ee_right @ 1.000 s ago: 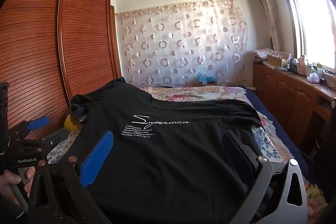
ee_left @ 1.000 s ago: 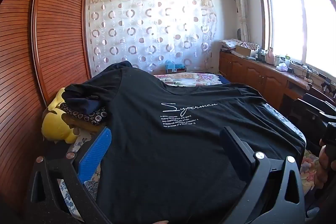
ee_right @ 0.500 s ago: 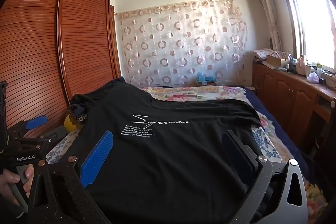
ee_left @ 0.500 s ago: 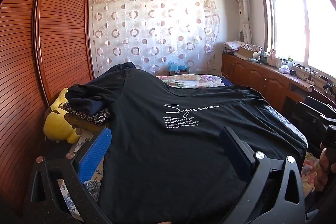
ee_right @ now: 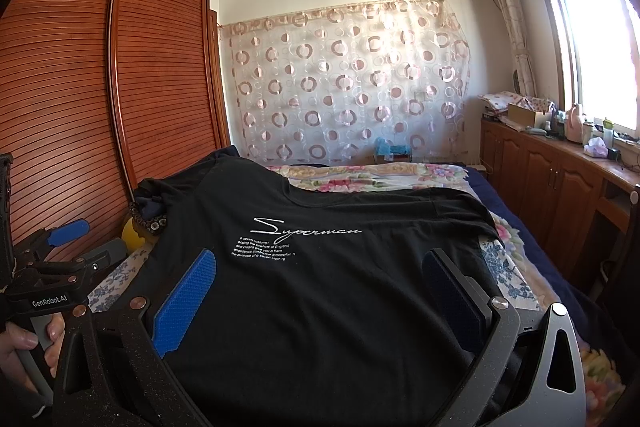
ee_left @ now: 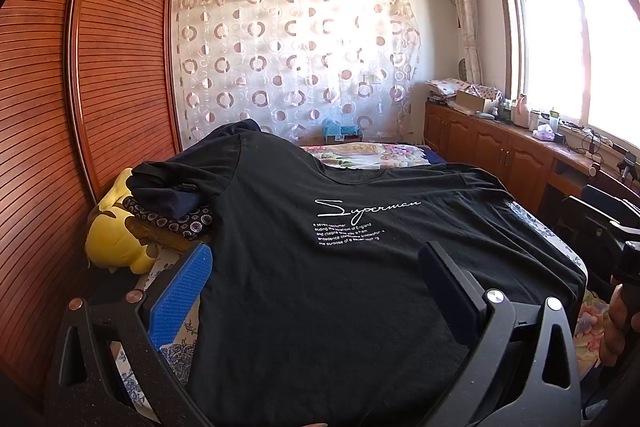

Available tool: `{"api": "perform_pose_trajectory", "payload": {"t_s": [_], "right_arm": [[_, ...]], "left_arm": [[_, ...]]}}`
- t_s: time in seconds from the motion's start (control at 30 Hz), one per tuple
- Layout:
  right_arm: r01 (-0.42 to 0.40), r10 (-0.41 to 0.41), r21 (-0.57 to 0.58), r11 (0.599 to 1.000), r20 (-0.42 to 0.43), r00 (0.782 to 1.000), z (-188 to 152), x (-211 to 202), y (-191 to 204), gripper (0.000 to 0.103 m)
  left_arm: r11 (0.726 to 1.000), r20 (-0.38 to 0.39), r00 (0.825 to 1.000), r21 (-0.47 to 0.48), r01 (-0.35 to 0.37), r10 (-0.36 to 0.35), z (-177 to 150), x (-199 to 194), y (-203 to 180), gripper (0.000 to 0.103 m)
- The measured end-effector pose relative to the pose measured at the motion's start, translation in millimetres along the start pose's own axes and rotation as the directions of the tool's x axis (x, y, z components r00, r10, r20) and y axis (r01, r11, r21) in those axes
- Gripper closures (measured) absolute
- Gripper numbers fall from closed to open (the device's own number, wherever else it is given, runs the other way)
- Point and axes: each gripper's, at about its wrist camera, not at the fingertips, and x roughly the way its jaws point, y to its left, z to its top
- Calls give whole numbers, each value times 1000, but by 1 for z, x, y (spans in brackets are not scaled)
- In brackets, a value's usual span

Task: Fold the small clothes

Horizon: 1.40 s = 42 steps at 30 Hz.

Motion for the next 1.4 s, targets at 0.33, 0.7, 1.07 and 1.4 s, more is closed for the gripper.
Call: {"api": "perform_pose_trajectory", "payload": {"t_s": [0.33, 0.7, 1.07, 1.4], "right_arm": [[-1, 1, 0, 1000, -1, 1000, -2, 1, -1, 0], [0, 0, 0, 1000, -2, 1000, -3, 1, -2, 0], [1, -1, 0, 1000, -2, 1000, -4, 2, -2, 0], [1, -1, 1, 1000, -2, 1000, -3, 2, -2, 0]], "left_arm": [[1000, 13, 1000, -4, -11, 11, 5, -1, 6, 0], [1000, 16, 1000, 1, -13, 13, 6, -2, 4, 0], [1000, 18, 1000, 6, -17, 17, 7, -3, 3, 0], [1000, 19, 1000, 7, -18, 18, 7, -3, 2, 0]]}}
